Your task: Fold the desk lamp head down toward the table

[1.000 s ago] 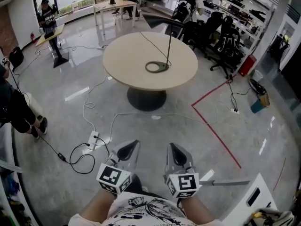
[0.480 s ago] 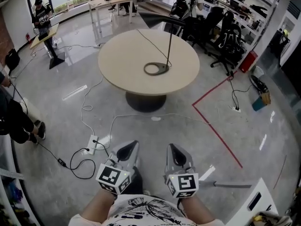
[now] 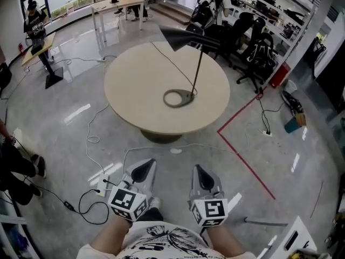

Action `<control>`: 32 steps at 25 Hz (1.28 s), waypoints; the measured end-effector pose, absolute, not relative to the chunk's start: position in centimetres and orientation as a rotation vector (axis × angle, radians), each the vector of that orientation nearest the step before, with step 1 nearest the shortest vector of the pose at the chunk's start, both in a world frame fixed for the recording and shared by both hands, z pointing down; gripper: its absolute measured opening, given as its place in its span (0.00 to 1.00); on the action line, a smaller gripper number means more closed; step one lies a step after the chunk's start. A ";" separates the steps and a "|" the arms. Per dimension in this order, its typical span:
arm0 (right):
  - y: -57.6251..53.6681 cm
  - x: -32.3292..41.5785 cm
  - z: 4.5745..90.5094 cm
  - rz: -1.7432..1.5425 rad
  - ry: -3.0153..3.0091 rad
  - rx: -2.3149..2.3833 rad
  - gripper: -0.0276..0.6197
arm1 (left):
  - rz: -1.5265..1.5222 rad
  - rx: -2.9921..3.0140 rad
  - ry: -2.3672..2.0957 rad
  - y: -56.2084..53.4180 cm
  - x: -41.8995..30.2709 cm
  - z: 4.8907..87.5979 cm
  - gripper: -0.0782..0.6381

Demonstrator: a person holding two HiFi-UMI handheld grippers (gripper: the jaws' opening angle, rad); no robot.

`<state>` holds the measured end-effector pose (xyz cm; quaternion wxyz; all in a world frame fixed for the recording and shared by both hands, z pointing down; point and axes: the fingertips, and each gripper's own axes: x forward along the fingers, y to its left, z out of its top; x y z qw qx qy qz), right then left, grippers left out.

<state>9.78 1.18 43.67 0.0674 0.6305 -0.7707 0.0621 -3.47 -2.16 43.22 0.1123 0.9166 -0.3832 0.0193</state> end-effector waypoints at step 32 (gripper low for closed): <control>-26.4 15.7 40.4 0.036 -2.574 1.588 0.05 | -0.122 2.696 -1.418 -25.7 5.1 36.6 0.11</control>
